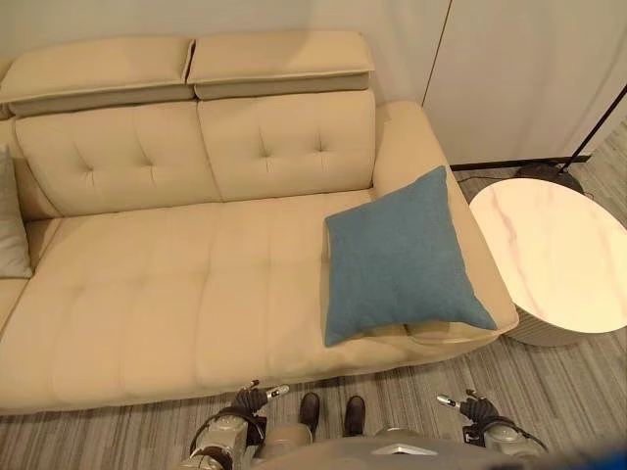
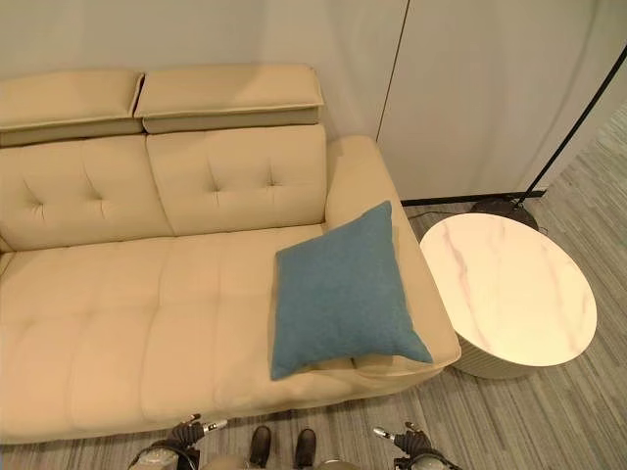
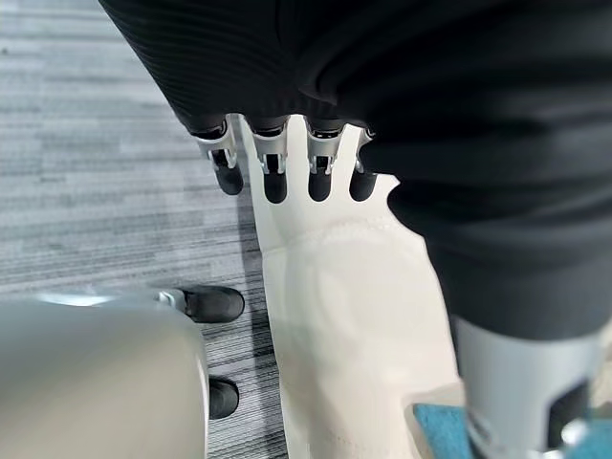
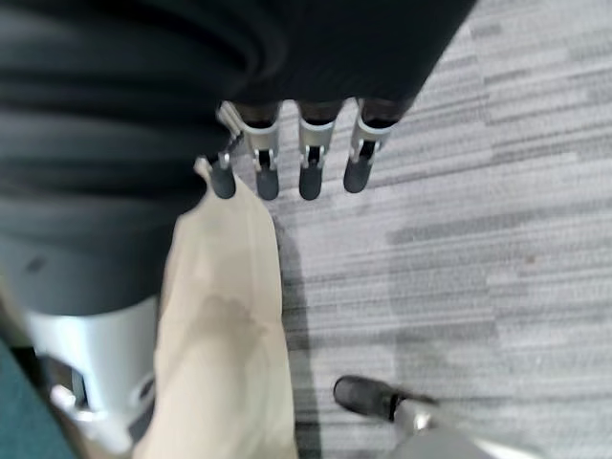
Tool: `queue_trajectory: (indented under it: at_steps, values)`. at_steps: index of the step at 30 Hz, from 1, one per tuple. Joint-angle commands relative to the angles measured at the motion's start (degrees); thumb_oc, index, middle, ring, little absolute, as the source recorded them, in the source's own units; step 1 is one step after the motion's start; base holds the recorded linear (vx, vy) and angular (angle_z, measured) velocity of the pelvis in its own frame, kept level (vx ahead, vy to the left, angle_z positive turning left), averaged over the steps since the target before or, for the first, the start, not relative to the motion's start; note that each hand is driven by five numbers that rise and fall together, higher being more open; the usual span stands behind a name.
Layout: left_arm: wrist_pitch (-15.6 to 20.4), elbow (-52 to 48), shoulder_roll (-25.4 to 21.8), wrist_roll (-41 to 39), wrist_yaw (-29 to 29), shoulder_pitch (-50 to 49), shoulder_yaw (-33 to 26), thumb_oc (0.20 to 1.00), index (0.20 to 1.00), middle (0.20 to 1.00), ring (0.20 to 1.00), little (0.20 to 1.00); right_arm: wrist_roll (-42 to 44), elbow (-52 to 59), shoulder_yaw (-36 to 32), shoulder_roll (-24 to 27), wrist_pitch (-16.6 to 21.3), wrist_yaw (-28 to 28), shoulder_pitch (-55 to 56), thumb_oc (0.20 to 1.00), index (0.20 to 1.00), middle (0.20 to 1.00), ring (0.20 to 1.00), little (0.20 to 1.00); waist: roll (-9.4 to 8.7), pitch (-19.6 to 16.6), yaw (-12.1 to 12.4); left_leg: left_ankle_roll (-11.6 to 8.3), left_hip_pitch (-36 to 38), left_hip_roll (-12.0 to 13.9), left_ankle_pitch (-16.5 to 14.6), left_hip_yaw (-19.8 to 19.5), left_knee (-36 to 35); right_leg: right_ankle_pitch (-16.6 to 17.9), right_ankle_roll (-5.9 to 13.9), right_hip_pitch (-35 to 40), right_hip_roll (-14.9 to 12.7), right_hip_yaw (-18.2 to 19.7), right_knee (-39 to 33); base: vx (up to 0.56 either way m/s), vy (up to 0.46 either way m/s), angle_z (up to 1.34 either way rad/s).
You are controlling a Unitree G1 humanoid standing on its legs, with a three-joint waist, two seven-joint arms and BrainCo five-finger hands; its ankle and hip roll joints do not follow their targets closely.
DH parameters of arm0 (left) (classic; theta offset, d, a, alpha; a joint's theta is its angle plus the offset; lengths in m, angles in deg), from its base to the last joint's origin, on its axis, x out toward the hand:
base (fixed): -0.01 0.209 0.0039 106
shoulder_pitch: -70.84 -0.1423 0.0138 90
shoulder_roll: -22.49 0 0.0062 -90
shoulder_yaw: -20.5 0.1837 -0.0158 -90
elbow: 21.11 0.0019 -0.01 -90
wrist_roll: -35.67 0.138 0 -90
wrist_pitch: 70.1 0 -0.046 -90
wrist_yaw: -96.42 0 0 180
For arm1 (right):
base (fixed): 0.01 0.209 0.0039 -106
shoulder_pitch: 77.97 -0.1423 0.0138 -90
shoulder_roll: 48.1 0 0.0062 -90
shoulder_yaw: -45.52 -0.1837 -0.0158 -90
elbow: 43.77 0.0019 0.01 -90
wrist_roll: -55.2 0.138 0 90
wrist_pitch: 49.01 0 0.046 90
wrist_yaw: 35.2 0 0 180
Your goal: Pick up all the scattered cushions and arrange them neatly on the sofa.
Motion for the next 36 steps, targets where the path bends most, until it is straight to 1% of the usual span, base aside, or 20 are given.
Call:
queue_trajectory:
  at_steps: [1, 9, 12, 13, 14, 17, 18, 20, 21, 23, 24, 25, 26, 28, 29, 31, 32, 34, 35, 36]
  values:
    - [0.7, 2.6, -0.2, 0.2, -0.3, 1.1, 0.8, 1.0, 1.0, 1.0, 1.0, 1.0, -0.4, 1.6, -0.5, -0.7, 0.8, -0.3, -0.8, 1.0, 1.0, 1.0, 1.0, 1.0, 0.83, 0.6, 2.5, 1.67, 0.7, -0.7, -1.5, 0.2, 1.1, 3.9, 6.94, -2.0, -6.6, 4.4, 4.5, 0.0, 0.149, -0.45]
    - [0.6, 1.2, 0.5, -0.1, -0.1, 0.9, -0.3, 1.0, 1.0, 1.0, 1.0, 1.0, -1.1, 1.8, 0.0, -1.2, 0.5, -0.8, -0.8, 1.0, 1.0, 1.0, 1.0, 1.0, 1.58, 0.0, 3.0, 2.35, 2.0, -1.4, -1.7, 0.1, 0.6, 4.5, 7.75, -2.7, -7.2, 5.2, 6.7, 0.0, 0.074, -0.15]
    - [0.6, 0.8, 0.8, -0.3, 0.1, 1.4, -0.2, 1.0, 1.0, 1.0, 1.0, 1.0, -1.5, 2.6, 0.5, -1.5, 0.4, -0.9, -1.1, 1.0, 1.0, 1.0, 1.0, 1.0, 2.03, 0.6, 3.3, 3.01, 1.9, -2.0, -1.7, 0.0, 0.7, 4.8, 8.47, -5.2, -7.4, 5.6, 10.8, -0.06, 0.084, -0.34]
    - [0.8, 0.8, 0.7, -0.3, -0.1, 1.9, 0.2, 1.0, 1.0, 1.0, 1.0, 1.0, -1.6, 2.9, 0.8, -1.7, 0.4, -1.1, -1.5, 1.0, 1.0, 1.0, 1.0, 1.0, 2.48, 1.7, 2.8, 3.34, 1.6, -2.0, -1.5, -0.2, 1.1, 5.5, 9.12, -7.8, -7.3, 6.6, 15.5, -0.04, 0.045, -0.38]
    - [1.0, 1.1, 0.5, -0.1, -0.3, 2.4, 0.8, 1.0, 1.0, 1.0, 1.0, 1.0, -1.3, 2.9, 0.8, -1.7, 0.6, -1.2, -1.5, 1.0, 1.0, 1.0, 1.0, 1.0, 2.59, 1.8, 2.1, 3.25, 1.7, -2.0, -2.2, -1.7, 1.4, 4.9, 8.87, -8.8, -7.0, 9.6, 14.0, -0.01, 0.017, -0.12]
    - [1.0, 1.2, 0.3, 0.0, -0.3, 2.5, 0.8, 1.0, 1.0, 1.0, 1.0, 1.0, -1.3, 3.0, 0.7, -1.6, 0.5, -1.2, -1.6, 1.0, 1.0, 1.0, 1.0, 1.0, 2.88, 2.1, 1.8, 3.09, 1.7, -1.5, -2.5, -3.0, 1.4, 5.7, 8.72, -10.2, -7.8, 10.6, 11.3, 0.09, -0.095, 0.21]
    - [1.2, 1.4, 0.1, 0.0, -0.5, 2.9, 1.3, 1.0, 1.0, 1.0, 1.0, 1.0, -1.0, 3.3, 0.2, -1.3, 0.3, -0.9, -1.7, 1.0, 1.0, 1.0, 1.0, 1.0, 2.53, 2.8, 0.8, 2.9, 2.4, -1.6, -3.4, -5.5, 1.6, 6.3, 9.45, -12.0, -7.7, 13.8, 9.8, 0.1, -0.145, 0.12]
    - [1.4, 1.6, 0.0, -0.4, -0.5, 2.9, 1.2, 1.0, 1.0, 1.0, 1.0, 1.0, -0.8, 3.1, 0.3, -1.2, 0.3, -0.8, -1.7, 1.0, 1.0, 1.0, 1.0, 1.0, 2.15, 3.0, 0.8, 2.66, 2.5, -1.4, -3.7, -5.9, 1.6, 6.5, 9.45, -11.4, -7.9, 13.8, 9.1, 0.09, -0.156, 0.53]
    - [1.6, 1.1, 0.0, -0.6, -0.5, 2.5, 0.8, 1.0, 1.0, 1.0, 1.0, 1.0, -0.7, 2.8, 0.1, -0.8, 0.4, -0.7, -2.0, 1.0, 1.0, 1.0, 1.0, 1.0, 1.73, 2.3, 1.2, 2.1, 2.5, -0.7, -3.5, -7.0, 1.0, 6.4, 9.16, -10.6, -7.6, 13.4, 8.4, 0.14, -0.215, 0.98]
    - [1.9, -2.3, 0.3, -2.6, 0.0, 2.1, -0.7, 1.0, 1.0, 1.0, 1.0, 1.0, 0.3, 2.9, -1.6, -0.2, 0.9, 0.1, -1.9, 1.0, 1.0, 1.0, 1.0, 1.0, 1.47, 1.2, 1.6, 1.02, 1.9, 0.7, -2.2, -9.7, 0.8, 5.7, 8.32, -8.9, -7.2, 11.3, 7.4, 0.2, -0.259, 1.07]
    - [1.9, -2.3, 0.3, -2.6, 0.0, 2.1, -0.7, 1.0, 1.0, 1.0, 1.0, 1.0, 0.3, 2.9, -1.6, -0.2, 0.9, 0.1, -1.9, 1.0, 1.0, 1.0, 1.0, 1.0, 1.49, 1.2, 1.5, 1.01, 1.9, 0.7, -2.2, -9.8, 0.8, 5.7, 8.31, -8.9, -7.3, 11.2, 7.4, 0.14, -0.168, 0.74]
    - [2.0, -4.4, 0.5, -3.4, 0.0, 2.2, -1.6, 1.0, 1.0, 1.0, 1.0, 1.0, 0.7, 2.9, -2.5, 0.0, 1.0, 0.3, -1.6, 1.0, 1.0, 1.0, 1.0, 1.0, 1.39, 0.9, 1.6, 0.73, 1.7, 1.1, -1.8, -10.5, 0.6, 5.5, 7.9, -8.1, -7.2, 10.0, 6.7, 0.05, -0.067, 0.36]
    - [2.0, -4.4, 0.5, -3.4, 0.0, 2.1, -1.7, 1.0, 1.0, 1.0, 1.0, 1.0, 0.7, 2.9, -2.5, 0.0, 1.0, 0.3, -1.6, 1.0, 1.0, 1.0, 1.0, 1.0, 1.4, 0.9, 1.6, 0.73, 1.7, 1.1, -1.8, -10.5, 0.7, 5.5, 7.9, -8.0, -7.2, 9.9, 6.7, 0.07, -0.094, 0.28]
    - [2.0, -9.7, 0.9, -4.7, 0.1, 2.2, -3.2, 1.0, 1.0, 1.0, 1.0, 1.0, 1.1, 4.1, -4.1, 0.4, 1.1, 0.8, -0.8, 1.0, 1.0, 1.0, 1.0, 1.0, 1.25, 0.3, 1.4, 0.34, 1.6, 1.4, -1.8, -10.9, 0.6, 5.3, 7.54, -6.7, -7.4, 8.2, 5.2, 0.09, -0.064, 0.23]
    - [2.0, -9.7, 0.9, -4.7, 0.1, 2.2, -3.2, 1.0, 1.0, 1.0, 1.0, 1.0, 1.1, 4.1, -4.1, 0.4, 1.1, 0.8, -0.8, 1.0, 1.0, 1.0, 1.0, 1.0, 1.25, 0.3, 1.4, 0.34, 1.6, 1.4, -1.8, -10.9, 0.6, 5.3, 7.54, -6.7, -7.4, 8.2, 5.2, 0.09, -0.05, 0.23]
    - [2.2, -14.7, 0.9, -5.4, -0.2, 2.4, -4.1, 1.0, 1.0, 1.0, 1.0, 1.0, 1.1, 6.5, -5.4, 1.2, 1.4, 1.5, -0.2, 1.0, 1.0, 1.0, 1.0, 1.0, 1.09, 0.1, 1.0, 0.14, 1.4, 1.5, -1.9, -10.7, 0.6, 5.5, 7.51, -6.0, -7.4, 7.6, 4.1, 0.05, -0.023, 0.21]
    - [2.2, -14.7, 0.9, -5.4, -0.2, 2.4, -4.1, 1.0, 1.0, 1.0, 1.0, 1.0, 1.1, 6.5, -5.4, 1.2, 1.4, 1.5, -0.2, 1.0, 1.0, 1.0, 1.0, 1.0, 1.09, 0.0, 1.0, 0.14, 1.4, 1.5, -1.9, -10.7, 0.6, 5.5, 7.51, -6.0, -7.4, 7.6, 4.1, 0.05, -0.009, 0.03]
    - [2.3, -18.4, 0.8, -6.1, -0.5, 2.7, -4.5, 1.0, 1.0, 1.0, 1.0, 1.0, 0.7, 7.3, -5.5, 2.0, 1.4, 2.0, -0.1, 1.0, 1.0, 1.0, 1.0, 1.0, 0.83, 0.0, 0.6, 0.15, 1.4, 1.5, -2.2, -10.1, 0.6, 5.9, 7.62, -5.7, -7.4, 7.6, 3.2, 0.06, -0.006, -0.12]
    - [2.6, -21.0, -0.3, -7.1, -1.1, 2.7, -4.5, 1.0, 1.0, 1.0, 1.0, 1.0, -4.5, 3.2, -4.3, 7.6, -1.3, 1.9, 1.7, 1.0, 1.0, 1.0, 1.0, 1.0, -0.21, -0.2, 0.1, 0.17, 1.6, 1.4, -2.5, -9.5, 0.6, 6.4, 7.82, -5.2, -7.6, 7.3, 2.2, 0.05, -0.021, -0.14]
    - [2.4, -22.0, -0.8, -6.7, -1.0, 2.9, -4.4, 1.0, 1.0, 1.0, 1.0, 1.0, -4.0, 1.9, -3.4, 10.2, -1.0, 1.4, 2.2, 1.0, 1.0, 1.0, 1.0, 1.0, -0.54, -0.2, -0.1, 0.18, 1.7, 1.4, -2.5, -9.0, 0.6, 6.8, 7.95, -5.0, -7.6, 7.6, 1.8, 0.03, -0.031, -0.05]
